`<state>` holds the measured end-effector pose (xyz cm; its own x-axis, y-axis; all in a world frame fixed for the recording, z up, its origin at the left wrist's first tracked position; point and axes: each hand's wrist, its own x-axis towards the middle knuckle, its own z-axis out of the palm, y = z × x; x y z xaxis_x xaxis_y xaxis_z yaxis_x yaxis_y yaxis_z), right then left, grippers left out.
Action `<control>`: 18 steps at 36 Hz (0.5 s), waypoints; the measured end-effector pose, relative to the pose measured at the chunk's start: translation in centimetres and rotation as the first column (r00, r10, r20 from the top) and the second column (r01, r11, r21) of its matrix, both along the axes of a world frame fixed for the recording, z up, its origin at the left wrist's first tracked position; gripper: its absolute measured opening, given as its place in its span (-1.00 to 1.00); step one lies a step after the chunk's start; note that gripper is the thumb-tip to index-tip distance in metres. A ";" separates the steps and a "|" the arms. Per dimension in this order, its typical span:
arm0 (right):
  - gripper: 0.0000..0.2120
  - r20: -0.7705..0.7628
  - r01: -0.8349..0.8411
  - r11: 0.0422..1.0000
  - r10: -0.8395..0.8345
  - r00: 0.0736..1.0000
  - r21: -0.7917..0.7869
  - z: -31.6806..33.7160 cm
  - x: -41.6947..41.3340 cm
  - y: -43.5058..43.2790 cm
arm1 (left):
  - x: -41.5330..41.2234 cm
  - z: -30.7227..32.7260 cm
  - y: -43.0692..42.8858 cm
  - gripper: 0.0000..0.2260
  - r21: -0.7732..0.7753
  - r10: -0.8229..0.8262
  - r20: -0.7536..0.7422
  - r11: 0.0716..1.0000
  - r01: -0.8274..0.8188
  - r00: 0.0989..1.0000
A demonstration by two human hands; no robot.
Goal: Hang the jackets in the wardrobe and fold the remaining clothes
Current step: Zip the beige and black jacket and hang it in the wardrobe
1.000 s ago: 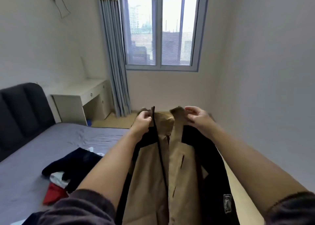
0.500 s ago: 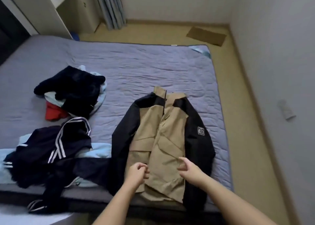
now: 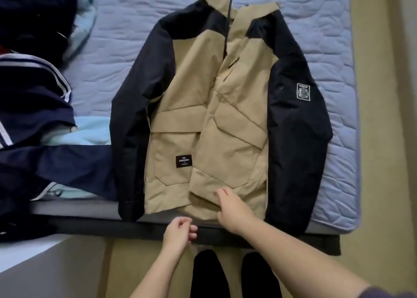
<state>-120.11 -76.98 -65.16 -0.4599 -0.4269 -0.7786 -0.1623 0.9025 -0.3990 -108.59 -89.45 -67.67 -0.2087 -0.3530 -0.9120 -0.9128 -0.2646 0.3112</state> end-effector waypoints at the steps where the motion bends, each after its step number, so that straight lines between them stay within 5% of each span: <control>1: -0.45 -0.036 -0.023 0.999 0.023 0.999 -0.025 -0.6 -0.3 -1.0 | -0.5 -0.7 -0.4 -0.86 -0.011 0.047 -0.020 0.999 -0.047 0.999; 7: -0.32 -0.255 -0.338 0.939 0.312 0.915 -0.066 -3.4 -2.7 -6.3 | -3.0 -3.6 -1.9 -0.82 0.044 0.352 -0.036 0.935 -0.351 0.935; 11: -0.60 -0.303 -0.550 0.825 0.561 0.770 0.131 -4.7 -4.5 -7.8 | -3.0 -4.2 -2.1 -0.81 0.058 0.361 -0.079 0.932 -0.357 0.929; 14: -0.67 -0.305 -0.549 0.809 0.587 0.750 0.208 -5.1 -5.9 -6.0 | -2.8 -4.3 -2.2 -0.79 0.070 0.370 -0.056 0.928 -0.366 0.927; 18: -0.52 -0.333 -0.484 0.870 0.487 0.808 0.098 -3.8 -7.1 0.7 | -2.9 -3.2 -1.9 -0.73 0.084 0.376 -0.036 0.924 -0.372 0.926</control>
